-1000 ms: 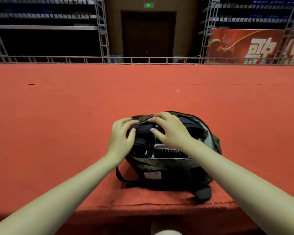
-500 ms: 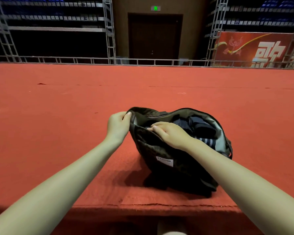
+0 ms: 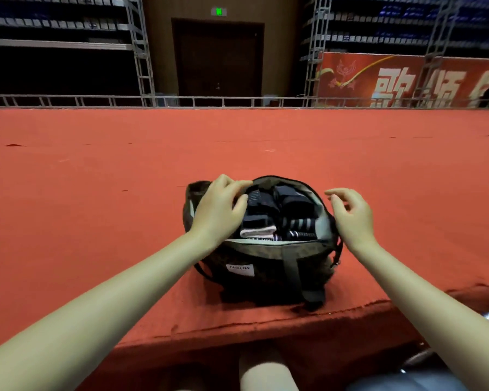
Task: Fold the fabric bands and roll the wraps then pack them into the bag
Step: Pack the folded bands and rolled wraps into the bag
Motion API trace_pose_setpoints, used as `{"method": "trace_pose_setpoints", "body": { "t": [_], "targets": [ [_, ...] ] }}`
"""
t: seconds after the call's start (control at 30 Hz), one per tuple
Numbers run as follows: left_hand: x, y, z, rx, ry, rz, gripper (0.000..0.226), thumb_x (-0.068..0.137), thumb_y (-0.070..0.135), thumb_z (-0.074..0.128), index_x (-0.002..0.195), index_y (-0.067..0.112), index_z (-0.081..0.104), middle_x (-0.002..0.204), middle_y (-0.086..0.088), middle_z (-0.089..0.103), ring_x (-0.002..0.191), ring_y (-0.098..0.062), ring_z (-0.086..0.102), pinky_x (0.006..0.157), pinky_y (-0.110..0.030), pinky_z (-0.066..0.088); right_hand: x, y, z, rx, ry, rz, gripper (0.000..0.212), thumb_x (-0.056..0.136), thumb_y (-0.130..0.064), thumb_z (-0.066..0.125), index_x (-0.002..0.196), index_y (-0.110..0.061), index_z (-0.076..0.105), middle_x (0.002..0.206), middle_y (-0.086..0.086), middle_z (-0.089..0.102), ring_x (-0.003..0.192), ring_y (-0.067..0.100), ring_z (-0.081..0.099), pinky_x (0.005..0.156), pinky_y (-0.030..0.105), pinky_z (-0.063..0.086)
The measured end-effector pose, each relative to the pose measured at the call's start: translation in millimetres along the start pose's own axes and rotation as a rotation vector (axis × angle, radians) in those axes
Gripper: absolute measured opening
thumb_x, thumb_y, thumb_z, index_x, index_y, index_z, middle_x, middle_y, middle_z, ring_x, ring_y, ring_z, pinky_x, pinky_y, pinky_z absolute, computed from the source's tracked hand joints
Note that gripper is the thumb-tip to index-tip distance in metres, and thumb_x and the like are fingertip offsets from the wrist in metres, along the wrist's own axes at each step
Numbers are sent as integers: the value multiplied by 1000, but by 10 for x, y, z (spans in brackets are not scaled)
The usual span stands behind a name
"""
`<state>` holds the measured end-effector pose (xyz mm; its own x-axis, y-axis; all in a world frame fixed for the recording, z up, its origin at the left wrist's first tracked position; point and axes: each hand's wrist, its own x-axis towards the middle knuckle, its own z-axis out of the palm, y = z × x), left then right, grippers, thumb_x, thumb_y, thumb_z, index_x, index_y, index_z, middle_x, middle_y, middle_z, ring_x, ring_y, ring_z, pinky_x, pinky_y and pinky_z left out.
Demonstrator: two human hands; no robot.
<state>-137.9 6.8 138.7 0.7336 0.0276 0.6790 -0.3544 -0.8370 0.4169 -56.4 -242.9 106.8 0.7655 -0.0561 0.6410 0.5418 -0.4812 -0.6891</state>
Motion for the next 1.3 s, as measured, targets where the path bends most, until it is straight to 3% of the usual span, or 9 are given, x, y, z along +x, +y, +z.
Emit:
{"method": "trace_pose_setpoints", "body": {
  "t": [0.13,0.27,0.33,0.43,0.53,0.7,0.9,1.17,1.3],
  "targets": [
    [-23,504,454,-97,-198,95,29,95,21,48,120,20,62,97,2,50,93,-13,50,77,-24,38,-216,503,-296,43,-216,589,32,98,-23,44,126,-11,54,127,6,56,116,22,51,93,33,42],
    [-16,825,855,-90,-332,137,33,94,20,45,124,24,58,96,4,47,95,-15,50,79,-30,42,-432,516,-335,589,-371,838,22,99,-22,42,102,-10,60,91,8,61,66,18,60,58,27,48],
    [-35,887,1003,-90,-365,161,34,94,20,46,125,27,57,98,6,48,96,-13,50,79,-29,43,-447,459,-413,686,-357,815,15,93,-17,50,91,-9,62,81,9,58,60,17,57,54,24,45],
    [-121,897,1179,-99,-390,189,33,93,21,49,124,28,58,103,6,52,97,-11,51,79,-26,42,-473,379,-543,672,-466,732,21,71,-22,62,87,-9,65,82,9,62,77,19,60,65,26,46],
    [-210,861,1290,-136,-388,197,31,91,20,54,119,29,62,93,11,48,86,0,49,75,-25,42,-584,439,-654,671,-548,747,8,81,-20,60,84,-13,63,85,5,68,81,18,64,71,27,48],
    [-250,909,1382,-228,-322,209,27,89,17,60,114,28,65,85,17,44,74,2,46,66,-16,38,-703,544,-845,842,-371,757,15,92,-8,47,92,-9,62,79,9,62,59,14,60,55,20,48],
    [-255,1117,1443,-383,-312,206,24,86,17,62,108,27,67,84,14,49,70,-4,52,69,-10,39,-643,379,-965,974,-280,636,14,82,-4,54,93,-2,62,80,8,70,70,17,68,66,23,55],
    [-283,1159,1411,-638,-219,3,18,87,13,64,99,24,72,89,4,57,79,-5,55,66,-14,43,-600,139,-936,777,-263,482,13,77,-11,69,89,-8,68,84,8,70,77,17,68,72,24,53],
    [-280,1198,1405,-715,-151,-53,14,88,14,64,97,20,74,88,1,59,79,-10,60,67,-30,53,-585,93,-886,684,-200,450,10,84,2,63,87,-6,68,80,8,70,77,19,67,71,25,54]
  ]
}}
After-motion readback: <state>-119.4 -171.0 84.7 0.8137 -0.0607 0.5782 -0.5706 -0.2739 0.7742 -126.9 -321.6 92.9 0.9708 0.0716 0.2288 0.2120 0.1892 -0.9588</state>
